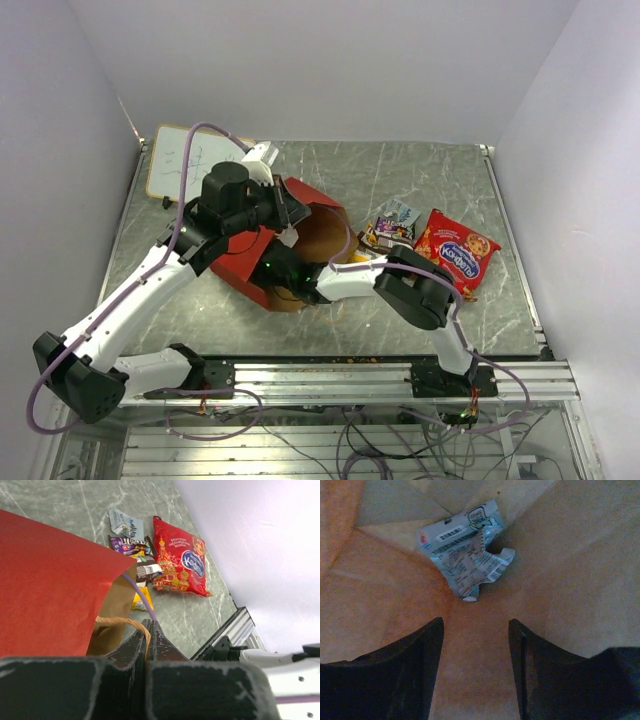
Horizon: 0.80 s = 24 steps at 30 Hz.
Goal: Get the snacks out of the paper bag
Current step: Take out the snack from the paper bag.
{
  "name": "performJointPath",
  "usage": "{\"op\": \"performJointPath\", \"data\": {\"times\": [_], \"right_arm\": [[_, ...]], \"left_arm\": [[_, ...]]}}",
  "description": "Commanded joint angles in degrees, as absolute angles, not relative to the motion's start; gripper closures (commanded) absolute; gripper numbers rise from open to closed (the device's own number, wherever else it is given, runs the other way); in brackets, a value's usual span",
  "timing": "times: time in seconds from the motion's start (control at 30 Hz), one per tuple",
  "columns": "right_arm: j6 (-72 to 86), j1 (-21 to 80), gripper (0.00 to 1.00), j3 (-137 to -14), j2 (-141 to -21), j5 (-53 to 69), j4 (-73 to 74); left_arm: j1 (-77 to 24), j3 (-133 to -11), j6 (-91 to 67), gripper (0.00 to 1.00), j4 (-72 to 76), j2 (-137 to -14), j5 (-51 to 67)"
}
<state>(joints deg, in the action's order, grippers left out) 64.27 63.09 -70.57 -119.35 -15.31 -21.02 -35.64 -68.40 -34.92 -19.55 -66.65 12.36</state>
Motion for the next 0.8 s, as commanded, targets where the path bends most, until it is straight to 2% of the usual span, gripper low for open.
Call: {"op": "performJointPath", "data": {"times": [0.0,0.1,0.27,0.4,0.6,0.77], "right_arm": [[60.9,62.1,0.44,-73.9,-123.1,-9.2,-21.5],[59.6,62.3,0.33,-74.1,-124.5,-8.8,-25.7],[52.9,62.7,0.23,-77.6,-128.1,-11.1,-28.2],[49.9,63.2,0.22,-78.8,-130.8,-13.1,-34.3],[47.5,63.6,0.36,-88.8,-137.1,-11.5,-33.2],[49.3,63.8,0.56,-93.6,-140.7,-12.0,-31.6]], "left_arm": [[-35.8,-65.5,-36.0,0.93,-15.0,-63.2,16.4],[-35.8,-64.3,-37.5,0.93,-12.8,-62.7,17.2],[-35.8,-65.5,-38.3,0.93,-12.8,-64.0,18.8],[-35.8,-64.8,-39.7,0.93,-11.3,-64.0,19.8],[-35.9,-64.4,-40.6,0.93,-11.2,-64.8,20.6],[-35.9,-64.1,-41.2,0.93,-11.0,-64.5,20.4]]}}
